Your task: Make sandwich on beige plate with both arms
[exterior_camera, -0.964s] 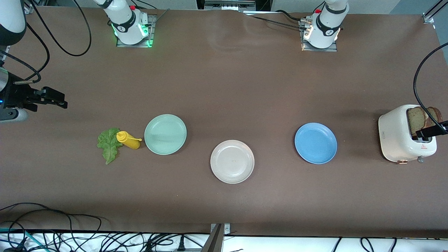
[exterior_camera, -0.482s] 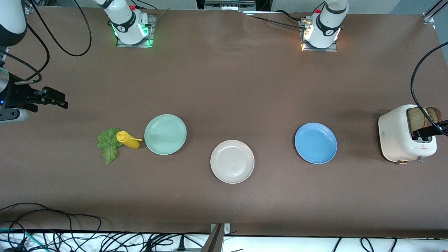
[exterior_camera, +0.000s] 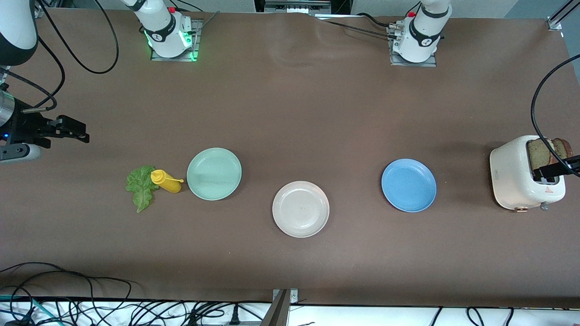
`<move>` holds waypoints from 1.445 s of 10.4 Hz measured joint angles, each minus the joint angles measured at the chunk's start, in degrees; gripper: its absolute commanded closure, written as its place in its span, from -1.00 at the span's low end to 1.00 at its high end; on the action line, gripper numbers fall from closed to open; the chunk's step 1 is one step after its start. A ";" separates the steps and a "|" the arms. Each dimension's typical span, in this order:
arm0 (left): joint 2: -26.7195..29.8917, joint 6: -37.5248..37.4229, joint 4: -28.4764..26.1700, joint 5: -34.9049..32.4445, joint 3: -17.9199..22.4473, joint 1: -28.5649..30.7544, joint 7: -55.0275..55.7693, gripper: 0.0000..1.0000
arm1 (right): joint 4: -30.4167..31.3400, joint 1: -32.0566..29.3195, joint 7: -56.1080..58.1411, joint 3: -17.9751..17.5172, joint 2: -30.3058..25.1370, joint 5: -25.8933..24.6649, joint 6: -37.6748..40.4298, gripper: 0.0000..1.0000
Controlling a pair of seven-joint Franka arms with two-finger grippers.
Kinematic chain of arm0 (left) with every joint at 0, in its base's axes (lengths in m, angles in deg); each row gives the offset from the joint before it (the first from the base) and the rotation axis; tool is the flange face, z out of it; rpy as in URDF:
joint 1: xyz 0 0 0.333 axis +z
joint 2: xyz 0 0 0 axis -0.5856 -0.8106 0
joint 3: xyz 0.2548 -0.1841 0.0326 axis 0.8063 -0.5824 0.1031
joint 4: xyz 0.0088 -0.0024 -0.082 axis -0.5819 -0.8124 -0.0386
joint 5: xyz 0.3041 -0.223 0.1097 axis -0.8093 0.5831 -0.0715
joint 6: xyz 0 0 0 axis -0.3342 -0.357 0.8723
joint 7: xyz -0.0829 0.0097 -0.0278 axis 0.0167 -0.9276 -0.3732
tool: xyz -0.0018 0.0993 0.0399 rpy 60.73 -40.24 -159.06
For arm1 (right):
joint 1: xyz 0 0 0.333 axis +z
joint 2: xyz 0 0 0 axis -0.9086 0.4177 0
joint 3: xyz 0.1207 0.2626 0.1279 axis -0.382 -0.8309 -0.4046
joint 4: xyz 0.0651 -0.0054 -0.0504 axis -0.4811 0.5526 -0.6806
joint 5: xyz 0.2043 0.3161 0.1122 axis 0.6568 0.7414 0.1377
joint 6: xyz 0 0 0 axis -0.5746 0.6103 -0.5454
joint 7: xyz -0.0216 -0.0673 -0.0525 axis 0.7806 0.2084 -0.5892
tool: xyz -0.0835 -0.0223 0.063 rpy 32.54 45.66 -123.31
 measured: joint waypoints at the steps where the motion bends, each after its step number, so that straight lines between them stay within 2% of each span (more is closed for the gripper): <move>1: 0.00 0.00 -0.01 0.00 0.00 0.00 0.00 -1.00 | 0.00 0.01 0.00 -0.01 0.00 0.00 -0.01 -1.00; 12: 0.14 0.04 -0.08 0.02 0.06 -0.27 0.05 -0.99 | 0.08 -0.03 0.02 0.01 0.01 0.00 0.05 -1.00; 13: 0.50 0.05 -0.09 0.02 1.08 -1.95 0.05 -0.98 | 0.09 -0.03 0.02 0.01 0.01 0.00 0.06 -1.00; 15: 1.63 0.05 -0.10 3.05 8.59 -8.87 0.07 -0.93 | 0.09 -0.02 0.02 0.01 0.01 0.00 0.06 -1.00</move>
